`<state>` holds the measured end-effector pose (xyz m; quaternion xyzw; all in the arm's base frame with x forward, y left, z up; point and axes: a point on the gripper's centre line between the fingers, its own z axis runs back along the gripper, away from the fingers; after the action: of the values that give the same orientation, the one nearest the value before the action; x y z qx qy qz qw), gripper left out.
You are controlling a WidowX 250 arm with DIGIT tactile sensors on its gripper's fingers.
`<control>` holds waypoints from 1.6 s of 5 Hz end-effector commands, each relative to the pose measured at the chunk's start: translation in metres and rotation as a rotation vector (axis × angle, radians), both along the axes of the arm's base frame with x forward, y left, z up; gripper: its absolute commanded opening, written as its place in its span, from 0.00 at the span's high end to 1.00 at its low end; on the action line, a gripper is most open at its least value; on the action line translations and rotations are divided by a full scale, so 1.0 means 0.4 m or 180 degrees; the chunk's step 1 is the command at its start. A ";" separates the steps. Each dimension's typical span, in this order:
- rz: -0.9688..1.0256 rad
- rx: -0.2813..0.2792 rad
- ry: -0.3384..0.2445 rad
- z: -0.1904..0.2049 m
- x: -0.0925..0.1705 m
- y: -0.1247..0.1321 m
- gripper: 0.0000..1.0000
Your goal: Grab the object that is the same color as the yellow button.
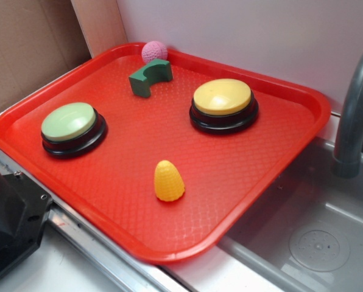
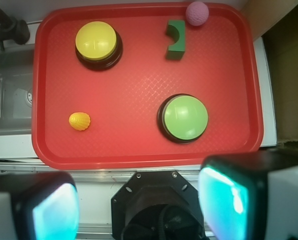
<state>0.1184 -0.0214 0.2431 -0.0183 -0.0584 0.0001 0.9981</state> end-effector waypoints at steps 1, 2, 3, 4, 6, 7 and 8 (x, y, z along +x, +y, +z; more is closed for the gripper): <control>0.0000 0.0000 0.0000 0.000 0.000 0.000 0.00; -0.0796 0.0011 0.0011 -0.125 0.061 -0.125 0.00; -0.1590 -0.0076 0.0126 -0.249 0.047 -0.237 0.00; -0.1933 -0.0136 0.0165 -0.371 0.066 -0.270 0.00; -0.2151 -0.0081 0.0309 -0.581 0.123 -0.289 0.00; -0.2212 0.0004 0.0380 -0.627 0.158 -0.333 1.00; -0.2338 -0.0029 0.0323 -0.592 0.152 -0.349 1.00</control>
<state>0.1969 -0.1574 0.0105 -0.0443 -0.0099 -0.3372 0.9404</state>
